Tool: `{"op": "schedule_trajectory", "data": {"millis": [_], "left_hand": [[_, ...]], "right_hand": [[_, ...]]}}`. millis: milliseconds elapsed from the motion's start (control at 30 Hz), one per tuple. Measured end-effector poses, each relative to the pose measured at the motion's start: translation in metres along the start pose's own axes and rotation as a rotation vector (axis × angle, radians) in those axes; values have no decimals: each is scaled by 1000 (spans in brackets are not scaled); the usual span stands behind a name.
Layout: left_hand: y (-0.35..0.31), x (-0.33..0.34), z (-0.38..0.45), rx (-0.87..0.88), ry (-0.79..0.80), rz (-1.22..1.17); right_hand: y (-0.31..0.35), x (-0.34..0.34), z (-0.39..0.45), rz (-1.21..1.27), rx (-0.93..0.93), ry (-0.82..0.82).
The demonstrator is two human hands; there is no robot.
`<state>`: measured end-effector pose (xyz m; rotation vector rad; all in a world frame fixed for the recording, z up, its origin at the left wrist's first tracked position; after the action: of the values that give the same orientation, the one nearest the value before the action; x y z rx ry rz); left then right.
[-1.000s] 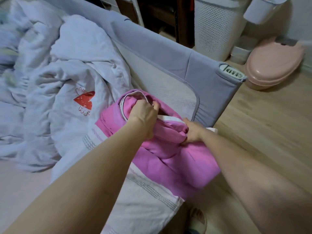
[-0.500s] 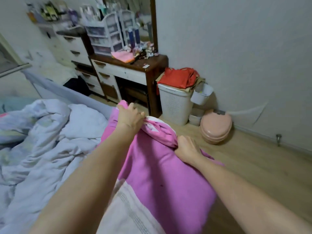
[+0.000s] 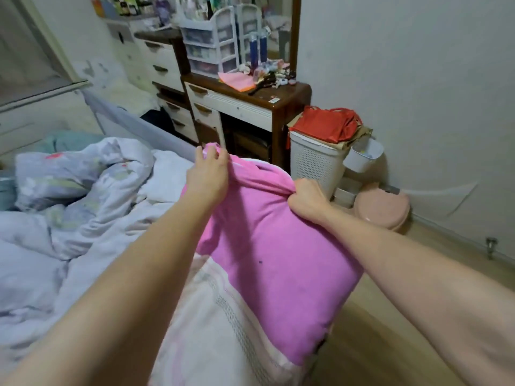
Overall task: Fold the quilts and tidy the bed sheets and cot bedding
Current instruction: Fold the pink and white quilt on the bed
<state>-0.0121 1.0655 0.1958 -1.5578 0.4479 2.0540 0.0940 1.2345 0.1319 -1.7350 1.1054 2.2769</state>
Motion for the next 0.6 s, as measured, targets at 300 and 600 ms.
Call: {"op": "schedule_trajectory", "data": {"millis": [300, 600], "left_hand": [[-54, 57, -120, -1082, 470, -1051], [-61, 18, -186, -1090, 266, -814]], "right_hand": [[13, 30, -13, 407, 27, 380], [53, 36, -54, 981, 144, 982]]}}
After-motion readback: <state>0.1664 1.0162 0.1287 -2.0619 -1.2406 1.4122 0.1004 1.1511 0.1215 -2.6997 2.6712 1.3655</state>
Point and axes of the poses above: each hand's wrist, its own z-axis towards the middle knuckle, its own x-axis out of the palm, y = z × x, the point moved 2 cm from there along z, towards the middle knuckle, and after that the axes turned 8 degrees about -y, right-handed, at the moved point
